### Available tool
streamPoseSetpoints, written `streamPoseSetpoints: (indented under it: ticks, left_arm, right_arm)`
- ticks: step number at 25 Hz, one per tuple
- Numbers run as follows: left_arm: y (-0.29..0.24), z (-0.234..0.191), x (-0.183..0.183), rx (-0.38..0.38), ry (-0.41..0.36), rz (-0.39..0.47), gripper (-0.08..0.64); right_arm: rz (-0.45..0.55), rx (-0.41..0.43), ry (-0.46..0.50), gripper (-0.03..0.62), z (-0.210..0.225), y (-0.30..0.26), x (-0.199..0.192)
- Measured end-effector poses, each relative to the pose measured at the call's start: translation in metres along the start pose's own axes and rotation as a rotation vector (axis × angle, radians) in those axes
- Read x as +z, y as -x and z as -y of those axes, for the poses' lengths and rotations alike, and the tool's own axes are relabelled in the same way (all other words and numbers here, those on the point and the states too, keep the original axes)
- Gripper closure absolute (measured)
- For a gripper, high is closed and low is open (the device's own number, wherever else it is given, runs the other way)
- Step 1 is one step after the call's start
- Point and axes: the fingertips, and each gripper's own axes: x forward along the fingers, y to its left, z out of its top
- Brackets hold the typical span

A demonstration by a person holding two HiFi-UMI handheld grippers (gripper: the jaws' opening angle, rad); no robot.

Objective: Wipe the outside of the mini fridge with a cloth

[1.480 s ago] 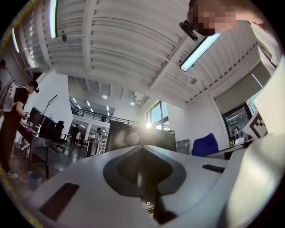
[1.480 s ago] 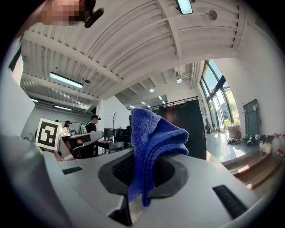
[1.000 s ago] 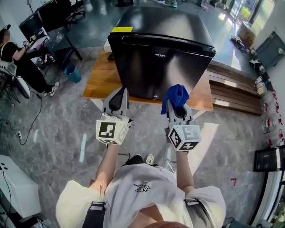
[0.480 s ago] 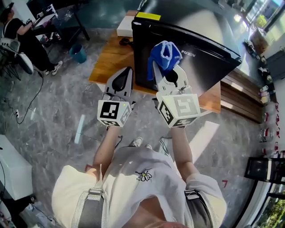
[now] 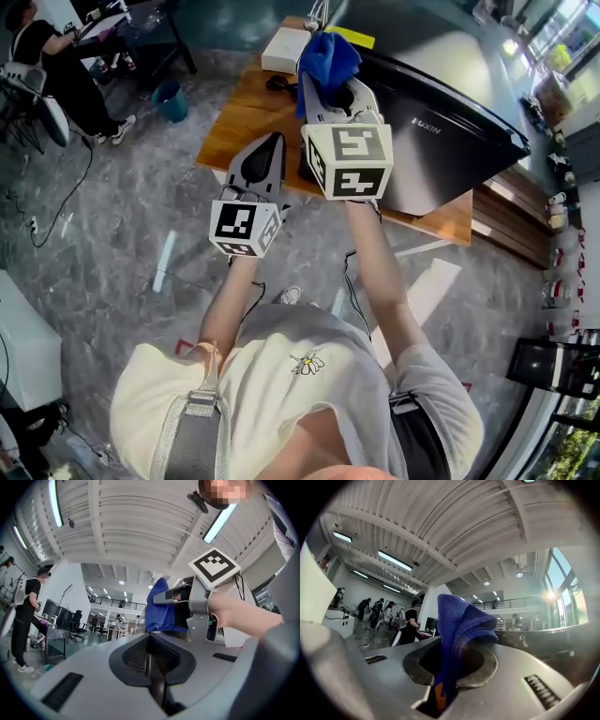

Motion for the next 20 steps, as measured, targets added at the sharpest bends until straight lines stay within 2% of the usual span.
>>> streamPoseSetpoints:
  ticks: [8, 20]
  left_arm:
    - [-0.002, -0.003, -0.005, -0.006, 0.014, -0.003, 0.555]
    - [-0.007, 0.015, 0.001, -0.046, 0.013, 0.001, 0.555]
  right_arm:
    - [-0.01, -0.063, 0.031, 0.52, 0.006, -0.006, -0.003]
    - [-0.024, -0.142, 0.033, 0.52, 0.03, 0.021, -0.007]
